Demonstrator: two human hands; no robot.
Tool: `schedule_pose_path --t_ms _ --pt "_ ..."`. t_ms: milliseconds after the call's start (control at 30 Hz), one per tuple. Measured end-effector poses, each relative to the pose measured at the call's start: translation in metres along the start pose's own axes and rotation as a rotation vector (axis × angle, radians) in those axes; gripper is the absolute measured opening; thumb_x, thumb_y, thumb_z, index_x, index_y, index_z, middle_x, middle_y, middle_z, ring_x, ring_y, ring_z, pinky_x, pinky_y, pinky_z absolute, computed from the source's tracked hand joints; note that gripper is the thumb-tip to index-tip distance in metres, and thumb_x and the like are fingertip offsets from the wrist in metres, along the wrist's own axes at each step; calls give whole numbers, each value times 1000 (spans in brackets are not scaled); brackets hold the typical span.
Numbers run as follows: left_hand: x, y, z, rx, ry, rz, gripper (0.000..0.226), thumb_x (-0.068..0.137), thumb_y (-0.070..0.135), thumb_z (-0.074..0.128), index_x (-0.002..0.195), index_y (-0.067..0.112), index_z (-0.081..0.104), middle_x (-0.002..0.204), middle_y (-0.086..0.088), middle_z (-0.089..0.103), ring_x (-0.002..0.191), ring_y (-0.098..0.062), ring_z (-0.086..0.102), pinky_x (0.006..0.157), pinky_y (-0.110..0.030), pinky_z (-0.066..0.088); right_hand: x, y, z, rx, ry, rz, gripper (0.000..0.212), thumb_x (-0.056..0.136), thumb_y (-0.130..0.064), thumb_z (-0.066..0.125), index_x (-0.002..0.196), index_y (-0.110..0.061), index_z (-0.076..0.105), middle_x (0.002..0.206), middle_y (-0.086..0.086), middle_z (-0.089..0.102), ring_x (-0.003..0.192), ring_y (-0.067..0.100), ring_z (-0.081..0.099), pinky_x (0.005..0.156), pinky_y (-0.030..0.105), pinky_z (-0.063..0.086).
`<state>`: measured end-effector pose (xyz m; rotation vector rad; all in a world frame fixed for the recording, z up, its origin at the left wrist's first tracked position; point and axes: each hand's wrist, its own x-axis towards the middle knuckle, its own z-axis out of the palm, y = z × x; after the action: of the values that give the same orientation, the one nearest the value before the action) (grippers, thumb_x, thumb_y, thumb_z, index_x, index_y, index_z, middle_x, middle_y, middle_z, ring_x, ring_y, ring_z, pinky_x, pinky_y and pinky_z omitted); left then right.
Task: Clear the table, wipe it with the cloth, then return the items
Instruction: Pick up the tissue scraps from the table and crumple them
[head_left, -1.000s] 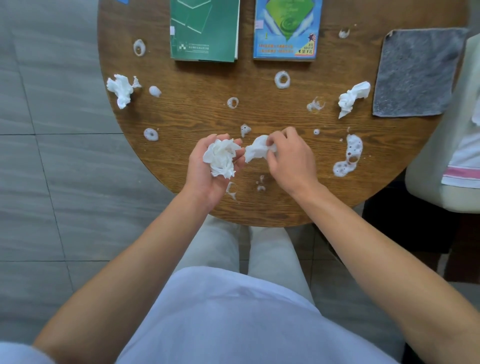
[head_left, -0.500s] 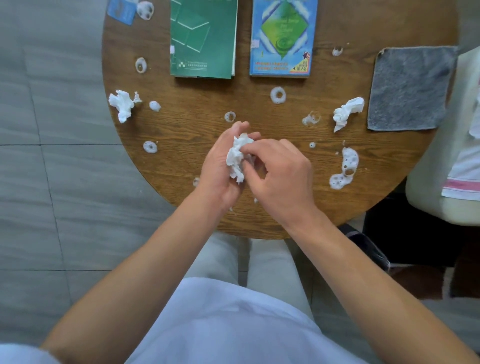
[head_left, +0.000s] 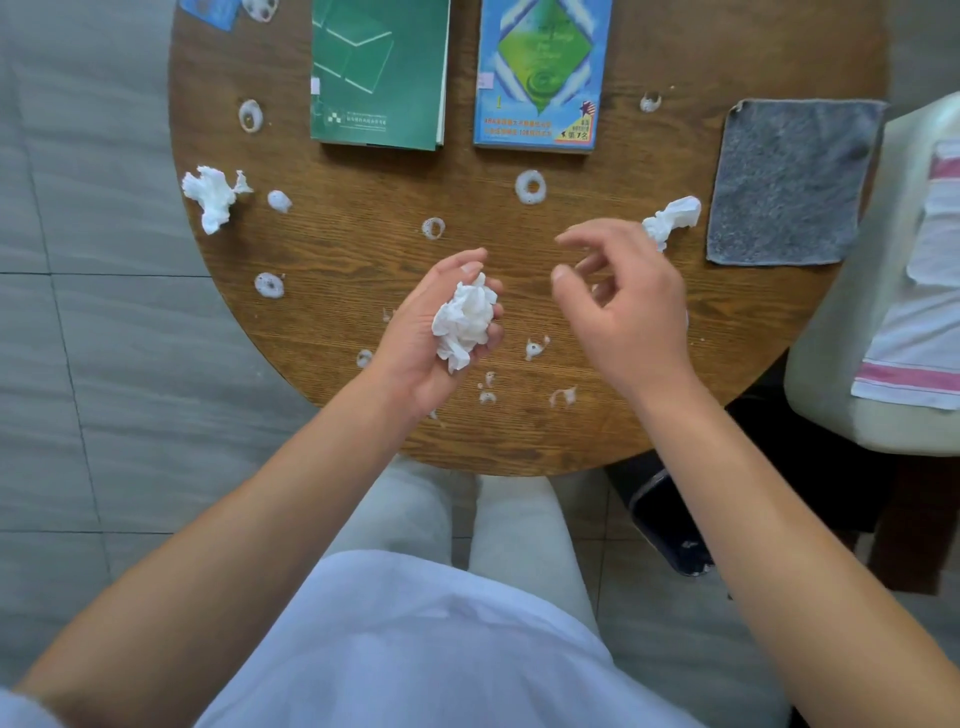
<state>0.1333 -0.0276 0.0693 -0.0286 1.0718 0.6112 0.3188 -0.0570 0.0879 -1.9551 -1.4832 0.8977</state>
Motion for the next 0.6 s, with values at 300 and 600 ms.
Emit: schedule_pose_path --t_ms 300,600 --pt "6 0 -2 7 41 -40 18 98 19 68 115 16 65 86 -6 65 69 -15 61 59 -24 53 52 81 -24 -373 -54 312 65 92 -30 62 153 -24 45 166 10 30 148 32 37 117 45 34" --pt "9 3 -3 25 63 -39 17 97 19 69 112 15 64 86 -6 65 68 -15 62 59 -25 53 73 113 -8 -524 -99 445 57 91 -24 64 147 -25 52 151 8 43 134 32 47 106 46 44"
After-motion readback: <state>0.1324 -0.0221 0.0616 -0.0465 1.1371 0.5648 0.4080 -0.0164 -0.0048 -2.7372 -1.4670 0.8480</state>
